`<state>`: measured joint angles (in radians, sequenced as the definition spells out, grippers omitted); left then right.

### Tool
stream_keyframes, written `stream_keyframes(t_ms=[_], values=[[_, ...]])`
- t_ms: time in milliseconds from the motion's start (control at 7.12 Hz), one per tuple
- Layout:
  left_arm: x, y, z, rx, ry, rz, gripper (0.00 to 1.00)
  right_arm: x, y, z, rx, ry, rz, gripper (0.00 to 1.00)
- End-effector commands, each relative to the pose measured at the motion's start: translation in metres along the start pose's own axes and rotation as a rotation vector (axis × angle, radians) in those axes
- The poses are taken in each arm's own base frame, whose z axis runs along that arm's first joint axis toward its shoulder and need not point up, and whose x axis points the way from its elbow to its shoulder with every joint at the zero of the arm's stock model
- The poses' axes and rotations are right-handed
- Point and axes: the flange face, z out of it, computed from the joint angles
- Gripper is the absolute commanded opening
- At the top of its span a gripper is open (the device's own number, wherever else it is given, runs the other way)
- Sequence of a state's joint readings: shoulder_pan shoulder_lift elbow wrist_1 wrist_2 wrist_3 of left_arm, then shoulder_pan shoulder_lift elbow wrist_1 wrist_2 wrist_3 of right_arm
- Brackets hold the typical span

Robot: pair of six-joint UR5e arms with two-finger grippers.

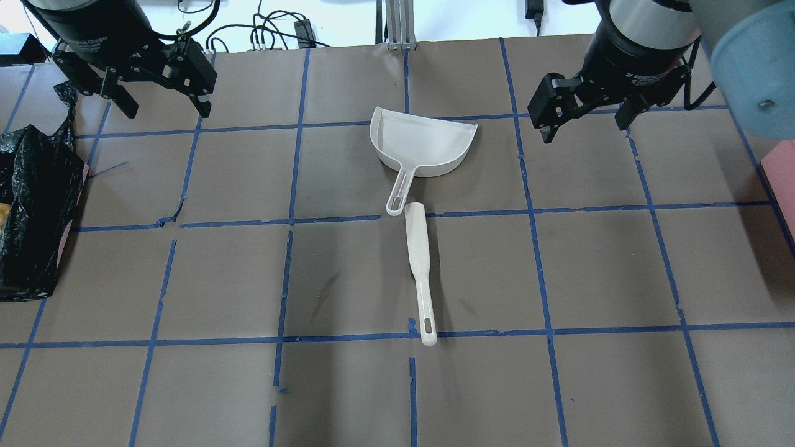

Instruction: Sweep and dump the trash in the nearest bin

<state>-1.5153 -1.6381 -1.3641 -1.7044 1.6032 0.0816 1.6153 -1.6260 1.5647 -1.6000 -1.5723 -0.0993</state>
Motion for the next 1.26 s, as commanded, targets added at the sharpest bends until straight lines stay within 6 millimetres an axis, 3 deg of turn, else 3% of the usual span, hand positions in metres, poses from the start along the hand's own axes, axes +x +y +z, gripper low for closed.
stream_keyframes(t_ms=[0, 1124], values=[[-0.003, -0.001, 0.005, -0.008, 0.007, -0.009, 1.0, 0.0, 0.0, 0.0, 0.0, 0.0, 0.0, 1.0], [-0.007, 0.003, -0.002, 0.002, -0.006, -0.017, 1.0, 0.0, 0.0, 0.0, -0.002, 0.0, 0.0, 1.0]])
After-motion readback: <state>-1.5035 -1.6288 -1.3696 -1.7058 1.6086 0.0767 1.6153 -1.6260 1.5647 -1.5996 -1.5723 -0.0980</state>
